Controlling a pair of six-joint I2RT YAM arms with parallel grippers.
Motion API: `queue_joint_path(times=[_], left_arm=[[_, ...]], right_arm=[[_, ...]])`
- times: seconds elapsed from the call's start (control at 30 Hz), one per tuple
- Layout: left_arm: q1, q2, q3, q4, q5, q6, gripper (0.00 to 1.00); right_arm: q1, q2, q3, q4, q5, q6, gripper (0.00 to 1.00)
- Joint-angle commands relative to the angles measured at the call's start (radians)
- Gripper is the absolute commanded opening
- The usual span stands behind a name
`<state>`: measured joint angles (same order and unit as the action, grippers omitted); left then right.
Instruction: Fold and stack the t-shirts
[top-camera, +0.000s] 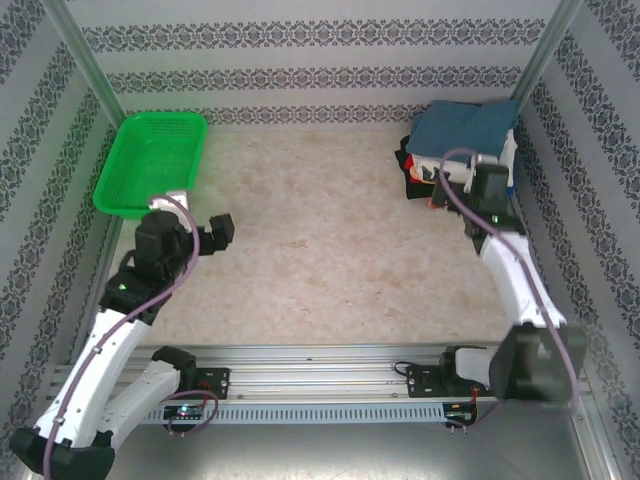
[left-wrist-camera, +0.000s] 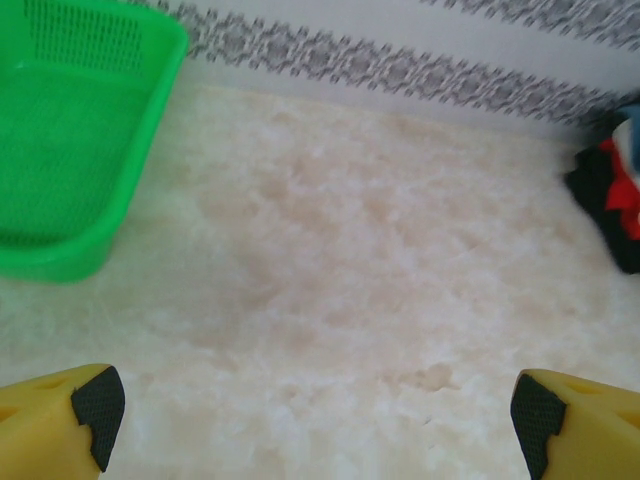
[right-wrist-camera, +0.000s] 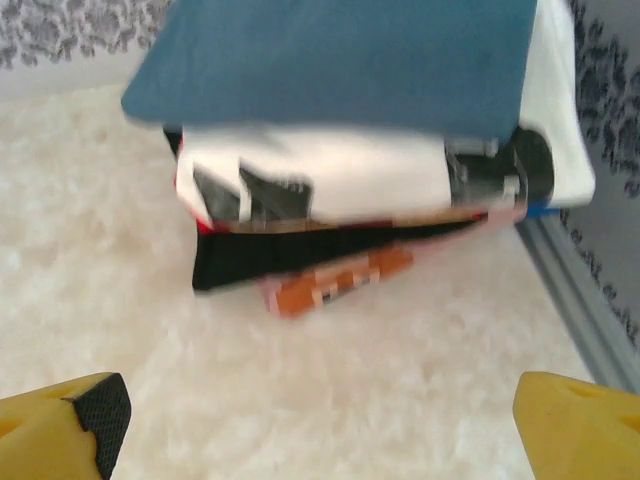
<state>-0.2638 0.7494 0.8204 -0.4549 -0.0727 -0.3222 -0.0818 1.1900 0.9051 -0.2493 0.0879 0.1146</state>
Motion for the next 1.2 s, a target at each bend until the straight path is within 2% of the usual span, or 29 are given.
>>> queue_joint_path(times=[0.0, 0.07, 0.13, 0.17, 0.3, 0.4, 0.43, 0.47, 0.5, 0.6, 0.77, 0.83, 0.9, 1.0, 1.03, 1.1, 1.17], left_arm=[[0.012, -0.087, -0.183, 0.181, -0.121, -0.052, 1.0], [0.013, -0.158, -0.326, 0.309, -0.179, -0.046, 1.0], [0.013, -0.232, -0.458, 0.464, -0.201, 0.003, 1.0], [0.013, -0.263, -0.518, 0.543, -0.212, 0.042, 1.0], [0.014, -0.258, -0.623, 0.681, -0.297, 0.197, 1.0], [0.021, -0.128, -0.633, 0.749, -0.309, 0.26, 1.0], [0.026, -0.082, -0.642, 0.793, -0.299, 0.267, 1.0], [0.036, -0.021, -0.652, 0.849, -0.289, 0.264, 1.0], [0.045, 0.038, -0.667, 0.93, -0.279, 0.261, 1.0], [0.09, 0.214, -0.699, 1.161, -0.267, 0.229, 1.0], [0.215, 0.523, -0.65, 1.467, -0.113, 0.186, 1.0], [0.26, 0.5, -0.552, 1.217, -0.027, 0.172, 1.0], [0.267, 0.571, -0.58, 1.385, -0.017, 0.228, 1.0], [0.304, 0.589, -0.559, 1.362, 0.074, 0.248, 1.0], [0.308, 0.639, -0.576, 1.444, 0.09, 0.258, 1.0], [0.312, 0.81, -0.619, 1.712, 0.128, 0.273, 1.0], [0.318, 0.912, -0.63, 1.874, 0.133, 0.267, 1.0]], right_arm=[[-0.005, -0.139, -0.241, 0.14, 0.029, 0.005, 0.98], [0.015, -0.242, -0.394, 0.284, 0.095, -0.014, 0.98], [0.018, -0.281, -0.542, 0.534, 0.098, -0.038, 0.98], [0.016, -0.264, -0.607, 0.66, 0.067, -0.031, 0.98], [0.039, -0.032, -0.535, 0.758, -0.104, 0.008, 0.98], [0.061, 0.162, -0.494, 0.921, -0.125, 0.008, 0.98], [0.064, 0.194, -0.429, 0.825, -0.156, -0.033, 0.98], [0.075, 0.211, -0.404, 0.815, -0.168, -0.082, 0.98], [0.082, 0.229, -0.426, 0.899, -0.158, -0.108, 0.98], [0.051, 0.296, -0.487, 1.075, -0.137, -0.057, 0.98], [0.046, 0.331, -0.543, 1.206, -0.146, -0.05, 0.98], [0.045, 0.323, -0.537, 1.182, -0.146, -0.052, 0.98], [0.045, 0.327, -0.537, 1.187, -0.146, -0.052, 0.98], [0.045, 0.326, -0.536, 1.182, -0.145, -0.052, 0.98], [0.047, 0.326, -0.535, 1.18, -0.141, -0.053, 0.98], [0.058, 0.319, -0.531, 1.162, -0.112, -0.057, 0.98], [0.062, 0.319, -0.531, 1.161, -0.103, -0.059, 0.98]])
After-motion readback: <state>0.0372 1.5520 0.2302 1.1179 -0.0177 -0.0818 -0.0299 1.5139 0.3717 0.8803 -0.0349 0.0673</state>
